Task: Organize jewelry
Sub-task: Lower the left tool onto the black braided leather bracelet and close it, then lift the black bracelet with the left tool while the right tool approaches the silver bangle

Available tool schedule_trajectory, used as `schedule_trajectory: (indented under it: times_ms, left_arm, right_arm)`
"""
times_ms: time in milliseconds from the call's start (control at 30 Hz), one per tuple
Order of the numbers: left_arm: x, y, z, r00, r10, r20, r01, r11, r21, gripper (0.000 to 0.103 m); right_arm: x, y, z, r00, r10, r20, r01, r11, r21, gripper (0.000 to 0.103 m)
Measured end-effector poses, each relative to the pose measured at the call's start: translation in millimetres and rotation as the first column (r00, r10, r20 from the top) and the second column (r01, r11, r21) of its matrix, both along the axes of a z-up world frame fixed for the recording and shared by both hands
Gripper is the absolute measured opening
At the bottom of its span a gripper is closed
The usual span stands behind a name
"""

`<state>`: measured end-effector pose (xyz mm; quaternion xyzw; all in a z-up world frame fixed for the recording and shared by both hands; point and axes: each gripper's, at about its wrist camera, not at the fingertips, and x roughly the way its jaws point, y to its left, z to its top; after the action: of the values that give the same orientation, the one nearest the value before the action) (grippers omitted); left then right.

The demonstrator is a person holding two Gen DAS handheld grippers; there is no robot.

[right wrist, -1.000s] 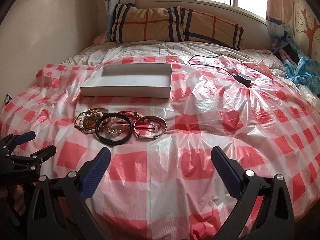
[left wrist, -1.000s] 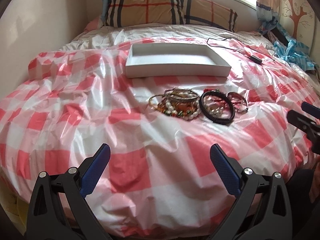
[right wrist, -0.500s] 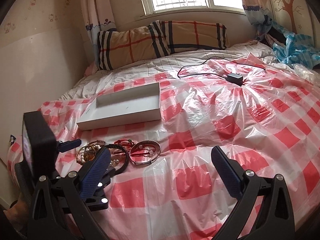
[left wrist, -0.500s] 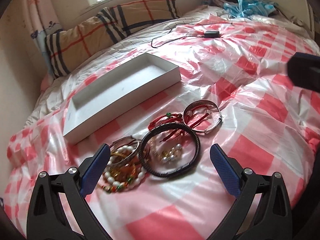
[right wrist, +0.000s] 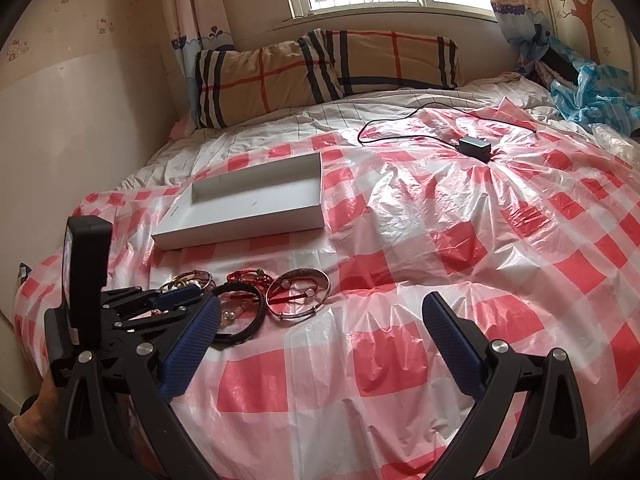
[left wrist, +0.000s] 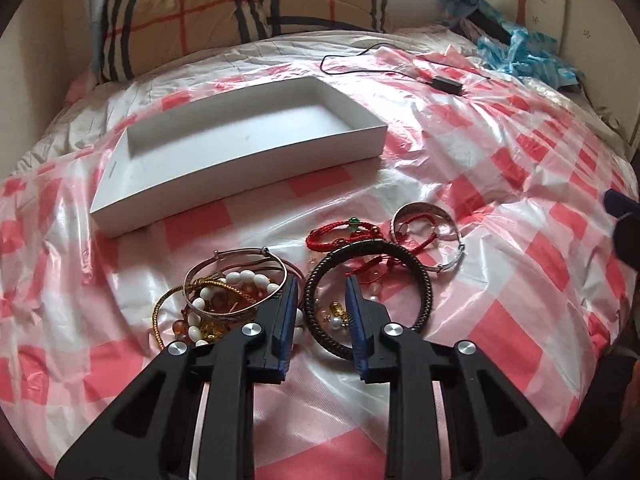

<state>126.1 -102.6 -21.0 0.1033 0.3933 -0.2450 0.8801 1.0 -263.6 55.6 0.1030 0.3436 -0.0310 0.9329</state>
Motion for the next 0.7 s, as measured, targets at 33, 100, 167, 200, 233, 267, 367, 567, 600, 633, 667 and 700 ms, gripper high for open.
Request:
schedule_trajectory:
  times_ms: [33,100,167,200,233,267,367,567,600,633,667,700]
  left_arm:
    - [-2.9,-0.9,2.2,1.0,-0.008,0.012,0.008,1.0,-0.006,0.027]
    - [-7.4,-6.2,5.8,0.999,-0.021,0.043,0.02,1.0,0.007,0.061]
    - [-13.4,-12.4,10.1,0.994,-0.014,0.111,0.011,0.999,0.032,0.089]
    - [-18.2,-19.0,12.5,0.988,-0.04,0.152,0.033,0.998,0.048,0.09]
    - [-19.5,-24.4,13.0,0.985,-0.062,0.161,0.051,0.996,0.068,0.091]
    - [-20.7,-32.5,10.9,0.982,-0.083,0.171,0.065,0.992,0.105,0.091]
    - [-16.6,-44.1,2.7,0.98,-0.116,0.163,0.087,0.981,0.174,0.091]
    - [-4.0,-49.0,-13.3,0.989,-0.131,0.07,0.118,0.978,0.172,0.063]
    - [-2.3,-44.5,-11.5,0.991,-0.123,0.06,0.113,0.983,0.144,0.061]
    - [-0.4,-39.6,-8.9,0.993,-0.111,0.049,0.105,0.988,0.111,0.06]
    - [1.5,-35.1,-6.5,0.994,-0.099,0.042,0.096,0.992,0.085,0.06]
    - [2.1,-28.6,-2.1,0.996,-0.085,0.036,0.084,0.995,0.046,0.06]
  right_arm:
    - [0.1,1.2,0.0,1.0,0.001,0.0,-0.001,1.0,-0.005,0.097]
    - [-1.2,3.0,0.1,1.0,0.002,0.006,-0.002,1.0,-0.014,0.097]
    - [-2.0,2.9,0.1,1.0,0.0,0.008,0.0,1.0,-0.012,0.097]
    - [-1.8,3.0,0.2,1.0,-0.001,0.007,0.001,1.0,-0.01,0.097]
    - [-1.8,2.6,0.0,1.0,-0.002,0.007,0.002,1.0,-0.009,0.097]
    - [-1.9,2.8,0.0,1.0,-0.001,0.006,0.001,1.0,-0.01,0.097]
    - [-1.6,3.3,-0.2,1.0,0.001,0.005,-0.001,1.0,-0.016,0.097]
    - [-1.6,2.9,-0.7,1.0,0.0,0.004,0.0,1.0,-0.012,0.097]
    - [-1.0,1.5,-0.5,1.0,-0.004,0.003,0.004,1.0,-0.005,0.097]
    - [-0.9,-0.1,-1.0,1.0,-0.008,0.001,0.008,1.0,0.005,0.097]
    - [-0.3,-1.7,-1.0,1.0,-0.012,-0.001,0.012,1.0,0.012,0.097]
    - [0.3,-3.0,-1.5,1.0,-0.013,-0.005,0.013,1.0,0.017,0.097]
